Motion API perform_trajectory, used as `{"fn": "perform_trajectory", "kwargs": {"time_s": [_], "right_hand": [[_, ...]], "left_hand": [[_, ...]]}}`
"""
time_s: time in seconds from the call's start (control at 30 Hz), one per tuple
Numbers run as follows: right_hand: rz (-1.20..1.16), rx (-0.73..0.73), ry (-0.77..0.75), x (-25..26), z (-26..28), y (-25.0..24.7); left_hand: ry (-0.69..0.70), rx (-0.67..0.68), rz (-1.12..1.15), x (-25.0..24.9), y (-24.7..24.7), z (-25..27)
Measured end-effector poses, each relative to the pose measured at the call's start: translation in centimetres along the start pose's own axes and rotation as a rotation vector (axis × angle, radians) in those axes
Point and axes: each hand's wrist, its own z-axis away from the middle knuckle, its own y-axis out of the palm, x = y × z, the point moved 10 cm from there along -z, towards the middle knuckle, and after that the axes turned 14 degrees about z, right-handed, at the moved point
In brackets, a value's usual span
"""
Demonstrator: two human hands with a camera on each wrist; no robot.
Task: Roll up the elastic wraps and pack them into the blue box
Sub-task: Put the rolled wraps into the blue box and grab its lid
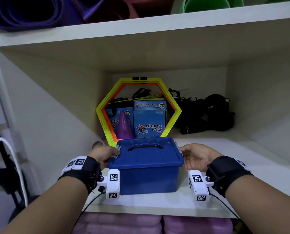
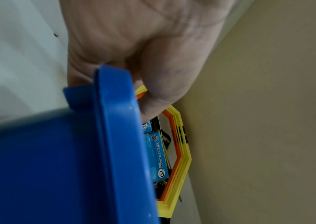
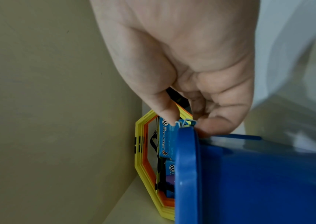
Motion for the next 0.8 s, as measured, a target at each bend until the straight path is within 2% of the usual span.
{"fn": "perform_trajectory", "kwargs": {"time_s": [0.07, 0.2, 0.37, 0.57, 0.7, 0.8], "right_hand": [[0.014, -0.014, -0.015, 0.1, -0.3, -0.3], [0.114, -0.073, -0.062, 0.4, -1.1, -0.9], [0.105, -0.138, -0.103, 0.9, -1.0, -0.7], [0.310, -0.389, -0.208, 2.6, 0.5, -1.2], [0.480, -0.549, -0.257, 3.3, 1.0, -0.8], [0.462, -0.534, -0.338, 3.0, 1.4, -0.2]], "left_hand": [[0.049, -0.040, -0.004, -0.2, -0.3, -0.2], [0.095, -0.034, 0.007, -0.1, -0.8, -1.0], [0.193, -0.061, -0.024, -1.0, -1.1, -0.5], [0.260, -0.132, -0.067, -1.5, -1.7, -0.1], [0.289, -0.126, -0.109, -1.5, -1.9, -0.3], [0.301, -0.070, -0.152, -1.5, -1.2, 0.8]]}}
